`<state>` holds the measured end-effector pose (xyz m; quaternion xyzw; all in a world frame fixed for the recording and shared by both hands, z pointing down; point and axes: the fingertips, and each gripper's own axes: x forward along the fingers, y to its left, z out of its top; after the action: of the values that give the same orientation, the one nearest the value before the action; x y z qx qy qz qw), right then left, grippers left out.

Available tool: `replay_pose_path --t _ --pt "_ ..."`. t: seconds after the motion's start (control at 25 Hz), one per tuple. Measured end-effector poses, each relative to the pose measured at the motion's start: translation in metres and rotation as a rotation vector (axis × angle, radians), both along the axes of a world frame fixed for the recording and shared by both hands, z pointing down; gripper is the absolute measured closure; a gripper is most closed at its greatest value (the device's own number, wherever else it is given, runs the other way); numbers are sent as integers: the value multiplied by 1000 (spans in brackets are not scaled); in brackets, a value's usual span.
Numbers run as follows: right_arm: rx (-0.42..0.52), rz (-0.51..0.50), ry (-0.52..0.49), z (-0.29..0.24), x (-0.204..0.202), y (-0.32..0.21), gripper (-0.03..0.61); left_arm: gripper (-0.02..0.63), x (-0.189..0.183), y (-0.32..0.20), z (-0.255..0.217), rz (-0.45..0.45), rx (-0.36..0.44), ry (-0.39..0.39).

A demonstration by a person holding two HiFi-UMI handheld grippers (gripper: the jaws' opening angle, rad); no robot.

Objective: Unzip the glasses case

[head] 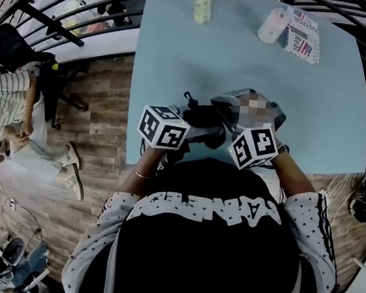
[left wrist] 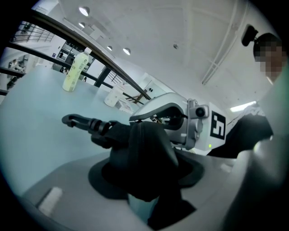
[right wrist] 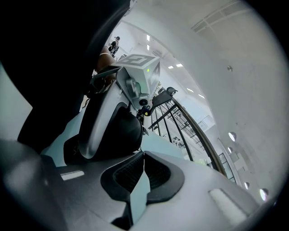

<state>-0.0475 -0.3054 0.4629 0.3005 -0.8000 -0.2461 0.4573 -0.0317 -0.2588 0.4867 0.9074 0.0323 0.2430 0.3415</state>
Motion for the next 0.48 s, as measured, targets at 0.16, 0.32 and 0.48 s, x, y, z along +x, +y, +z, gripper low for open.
replay_pose_path --t 0.16,0.32,0.48 --pt "0 -7 18 1 -2 -3 571 614 -1 -2 3 7 -8 -14" --pt "1 -15 31 3 -3 -8 571 614 0 -5 6 12 -8 -25" --pt "22 -46 92 5 -4 -4 571 614 1 -1 13 41 29 -66"
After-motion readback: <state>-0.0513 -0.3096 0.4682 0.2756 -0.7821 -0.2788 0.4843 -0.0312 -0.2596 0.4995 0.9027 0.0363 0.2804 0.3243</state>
